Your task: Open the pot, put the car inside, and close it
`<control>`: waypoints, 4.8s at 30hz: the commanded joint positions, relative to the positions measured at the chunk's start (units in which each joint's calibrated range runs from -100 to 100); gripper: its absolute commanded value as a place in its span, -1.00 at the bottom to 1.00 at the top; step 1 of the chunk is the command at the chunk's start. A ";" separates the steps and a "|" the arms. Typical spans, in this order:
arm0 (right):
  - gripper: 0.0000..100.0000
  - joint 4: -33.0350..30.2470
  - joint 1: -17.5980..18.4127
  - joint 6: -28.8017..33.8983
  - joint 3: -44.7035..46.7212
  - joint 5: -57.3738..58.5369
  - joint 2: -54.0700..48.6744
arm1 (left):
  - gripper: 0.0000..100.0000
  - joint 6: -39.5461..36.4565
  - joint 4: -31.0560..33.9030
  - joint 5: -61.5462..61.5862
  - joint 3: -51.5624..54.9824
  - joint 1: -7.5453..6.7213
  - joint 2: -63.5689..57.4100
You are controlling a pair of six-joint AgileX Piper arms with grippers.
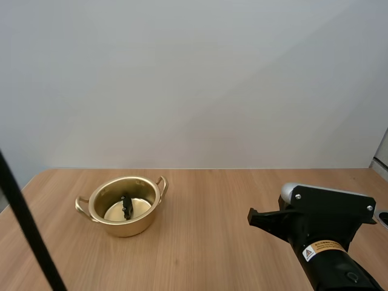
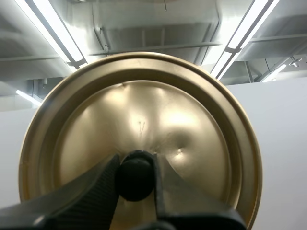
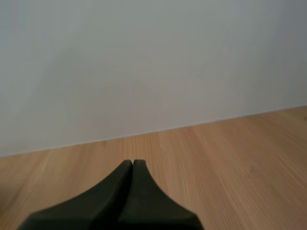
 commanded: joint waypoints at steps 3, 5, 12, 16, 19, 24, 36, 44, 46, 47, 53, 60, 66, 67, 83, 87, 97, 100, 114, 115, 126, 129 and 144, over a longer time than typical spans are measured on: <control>-1.00 0.06 0.04 0.04 0.00 8.30 0.00 | -1.00 -0.05 0.05 -0.02 5.64 -0.01 -0.04; -1.00 0.06 0.04 0.04 0.00 8.66 0.00 | -1.00 -0.05 0.05 -0.02 7.65 -0.01 -0.04; -1.00 0.06 0.04 0.04 0.00 8.66 0.00 | -1.00 0.13 0.05 -0.02 14.39 -0.01 -0.04; -1.00 0.06 0.04 0.04 0.00 8.66 0.00 | -1.00 0.34 0.14 -0.02 19.92 -0.01 -0.04; -1.00 0.06 0.04 0.04 0.00 8.66 0.00 | -1.00 1.35 0.28 -0.02 24.83 -0.01 0.81; -1.00 0.06 0.04 0.04 0.00 8.66 0.00 | -1.00 1.96 4.42 0.62 29.59 -0.01 7.20; -1.00 0.06 0.04 0.04 0.00 8.66 0.00 | -1.00 5.93 5.78 7.88 29.57 0.15 27.07; -1.00 0.06 0.04 0.04 0.00 8.66 0.00 | -1.00 6.98 8.34 11.87 28.27 0.15 43.17; -1.00 0.06 0.04 0.04 0.00 8.66 0.00 | -1.00 6.98 8.73 13.20 27.67 0.15 46.21; -1.00 0.06 0.04 0.04 0.00 8.66 0.00 | -1.00 6.98 8.94 13.38 27.52 0.15 47.21; -1.00 0.06 0.04 0.04 0.00 8.66 0.00 | -1.00 7.05 10.55 13.18 27.36 0.15 52.26; -1.00 0.06 0.04 0.04 0.00 8.66 0.00 | -1.00 7.05 12.18 11.86 27.36 0.15 57.72; -1.00 0.06 0.04 0.04 0.00 8.66 0.00 | -1.00 7.05 12.74 11.97 27.12 0.15 61.59; -1.00 0.06 0.04 0.04 0.00 8.66 0.00 | -1.00 7.05 12.74 12.34 26.97 0.15 62.04; -1.00 0.06 0.04 0.04 0.00 8.66 0.00 | -0.41 5.52 12.93 15.97 24.39 0.15 66.25; -1.00 0.06 0.04 0.04 0.00 8.66 0.00 | 0.29 5.06 12.93 16.36 24.26 0.15 67.06; -1.00 0.06 0.04 0.04 0.00 8.66 0.00 | 1.00 4.46 11.85 11.29 22.99 0.15 66.59; -1.00 0.06 0.04 0.04 0.00 8.66 0.00 | 1.00 4.38 7.52 4.31 23.32 0.15 63.75; -1.00 0.06 0.04 0.04 0.00 8.66 0.00 | 1.00 4.38 -1.23 -16.25 31.95 0.15 25.80; -1.00 0.06 0.04 0.04 0.00 8.66 0.00 | 1.00 4.38 -2.48 -16.25 33.20 0.15 22.59; -1.00 0.06 0.04 0.04 0.00 8.66 0.00 | 1.00 4.47 -3.63 -17.78 50.37 0.15 -4.74; -1.00 0.06 0.04 0.04 0.00 8.66 0.00 | 1.00 6.40 -3.52 -20.43 55.75 0.15 -9.89; -1.00 0.06 0.04 0.04 0.00 8.66 0.00 | -1.00 3.38 -2.03 -20.55 65.70 0.00 -14.87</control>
